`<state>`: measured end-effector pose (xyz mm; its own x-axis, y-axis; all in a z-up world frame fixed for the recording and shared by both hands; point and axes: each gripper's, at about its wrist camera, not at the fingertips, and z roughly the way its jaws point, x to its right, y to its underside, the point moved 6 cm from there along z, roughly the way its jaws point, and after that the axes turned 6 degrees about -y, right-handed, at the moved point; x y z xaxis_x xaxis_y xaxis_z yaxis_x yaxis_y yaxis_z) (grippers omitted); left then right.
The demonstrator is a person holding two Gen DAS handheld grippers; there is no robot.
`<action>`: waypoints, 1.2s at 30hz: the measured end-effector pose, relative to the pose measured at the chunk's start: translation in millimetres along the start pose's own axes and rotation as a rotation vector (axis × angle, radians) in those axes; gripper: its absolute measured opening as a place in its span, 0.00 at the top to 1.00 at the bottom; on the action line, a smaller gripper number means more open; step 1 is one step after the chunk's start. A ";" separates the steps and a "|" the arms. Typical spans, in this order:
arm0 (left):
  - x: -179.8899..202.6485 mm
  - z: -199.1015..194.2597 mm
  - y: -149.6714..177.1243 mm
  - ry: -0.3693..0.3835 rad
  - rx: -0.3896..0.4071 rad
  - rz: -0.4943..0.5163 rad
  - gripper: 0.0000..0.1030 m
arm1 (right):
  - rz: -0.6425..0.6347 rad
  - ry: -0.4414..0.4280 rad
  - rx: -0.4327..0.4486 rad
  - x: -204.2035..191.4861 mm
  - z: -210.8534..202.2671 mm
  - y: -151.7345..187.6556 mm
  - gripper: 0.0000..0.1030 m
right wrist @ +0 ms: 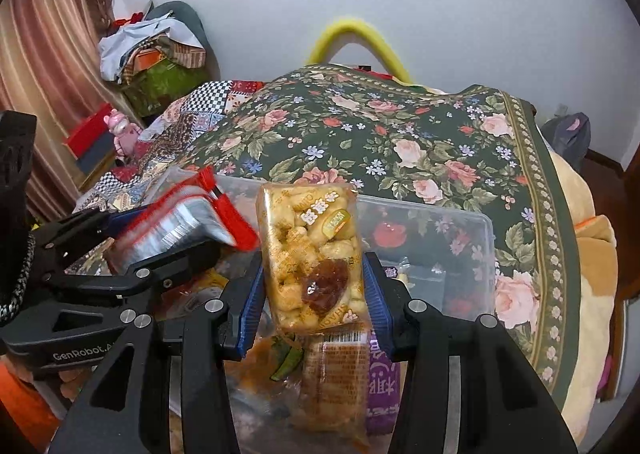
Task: Organize snacks
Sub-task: 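Drop the red chip bag into the box while right tool drops the puffed snacks in, then grasp the gold-striped wafer packet with left tool while right grasps green jelly cup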
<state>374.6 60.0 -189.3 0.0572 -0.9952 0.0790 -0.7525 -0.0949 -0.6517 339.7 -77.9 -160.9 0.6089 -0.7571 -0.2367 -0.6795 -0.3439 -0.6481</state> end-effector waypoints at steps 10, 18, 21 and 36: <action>4.2 -54.1 -4.9 0.007 0.092 0.024 0.32 | -0.052 0.009 0.075 -16.4 -37.8 -4.2 0.51; -11.0 -97.3 19.4 0.002 0.102 0.011 0.30 | -0.083 0.005 0.140 -25.5 -85.3 12.9 0.49; -19.1 -108.0 36.8 -0.004 0.094 0.016 0.30 | -0.110 0.011 0.140 -28.5 -98.1 25.6 0.48; -21.0 -102.3 153.2 0.019 -0.090 0.009 0.30 | 0.012 0.018 0.016 -10.4 -87.6 128.3 0.46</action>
<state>190.9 68.6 -213.7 0.0384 -0.9954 0.0878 -0.8091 -0.0825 -0.5818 210.3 -162.8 -178.2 0.5929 -0.7712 -0.2317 -0.6802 -0.3257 -0.6566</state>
